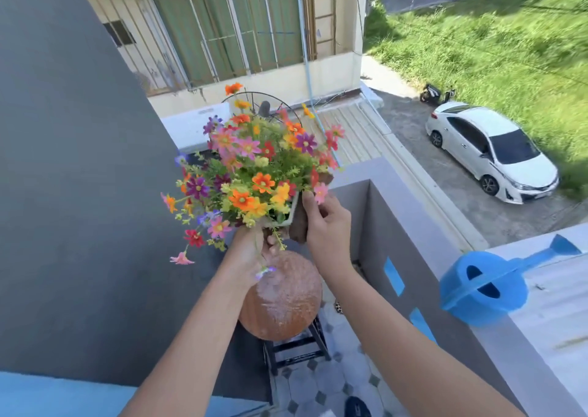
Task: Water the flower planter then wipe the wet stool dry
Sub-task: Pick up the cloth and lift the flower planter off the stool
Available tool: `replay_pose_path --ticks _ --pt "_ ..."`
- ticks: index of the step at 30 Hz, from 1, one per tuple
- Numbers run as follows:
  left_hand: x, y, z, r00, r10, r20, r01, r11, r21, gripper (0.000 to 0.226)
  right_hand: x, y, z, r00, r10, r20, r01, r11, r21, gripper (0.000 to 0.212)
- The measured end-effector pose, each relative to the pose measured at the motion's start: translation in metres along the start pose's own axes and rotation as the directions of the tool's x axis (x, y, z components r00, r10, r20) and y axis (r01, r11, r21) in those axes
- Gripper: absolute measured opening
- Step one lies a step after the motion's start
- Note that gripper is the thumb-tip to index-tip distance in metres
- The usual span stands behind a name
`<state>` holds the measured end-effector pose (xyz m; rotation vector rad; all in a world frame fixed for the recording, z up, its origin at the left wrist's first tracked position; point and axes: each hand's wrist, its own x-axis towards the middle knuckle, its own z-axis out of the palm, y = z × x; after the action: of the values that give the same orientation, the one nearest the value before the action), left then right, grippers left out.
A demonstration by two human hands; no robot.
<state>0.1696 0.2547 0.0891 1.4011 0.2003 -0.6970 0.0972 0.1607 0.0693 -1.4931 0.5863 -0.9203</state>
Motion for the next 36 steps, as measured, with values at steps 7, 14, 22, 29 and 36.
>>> replay_pose_path --ticks 7,14,22,29,36 --pt "-0.015 0.003 -0.007 0.990 -0.042 0.135 0.057 0.993 -0.104 0.023 0.061 0.016 -0.007 0.995 -0.064 -0.072 0.048 0.978 -0.201 0.030" --pt "-0.011 0.010 -0.010 0.990 -0.107 0.092 0.114 0.991 -0.069 0.024 0.062 0.042 -0.014 0.996 0.080 -0.046 -0.090 0.957 -0.277 0.024" --pt "-0.004 0.008 -0.006 0.989 -0.132 0.063 0.138 0.986 -0.097 0.025 0.048 -0.017 0.002 0.995 -0.050 0.084 0.057 0.995 -0.080 0.029" --pt "0.005 0.017 -0.014 0.999 0.005 0.032 -0.003 0.997 -0.077 0.026 -0.032 0.013 0.003 0.973 -0.165 0.163 0.192 0.967 -0.170 0.029" --pt "-0.004 0.014 -0.012 0.998 0.008 0.060 -0.005 0.999 -0.052 0.025 0.017 0.000 0.008 0.986 -0.134 0.097 0.149 0.973 -0.174 0.020"
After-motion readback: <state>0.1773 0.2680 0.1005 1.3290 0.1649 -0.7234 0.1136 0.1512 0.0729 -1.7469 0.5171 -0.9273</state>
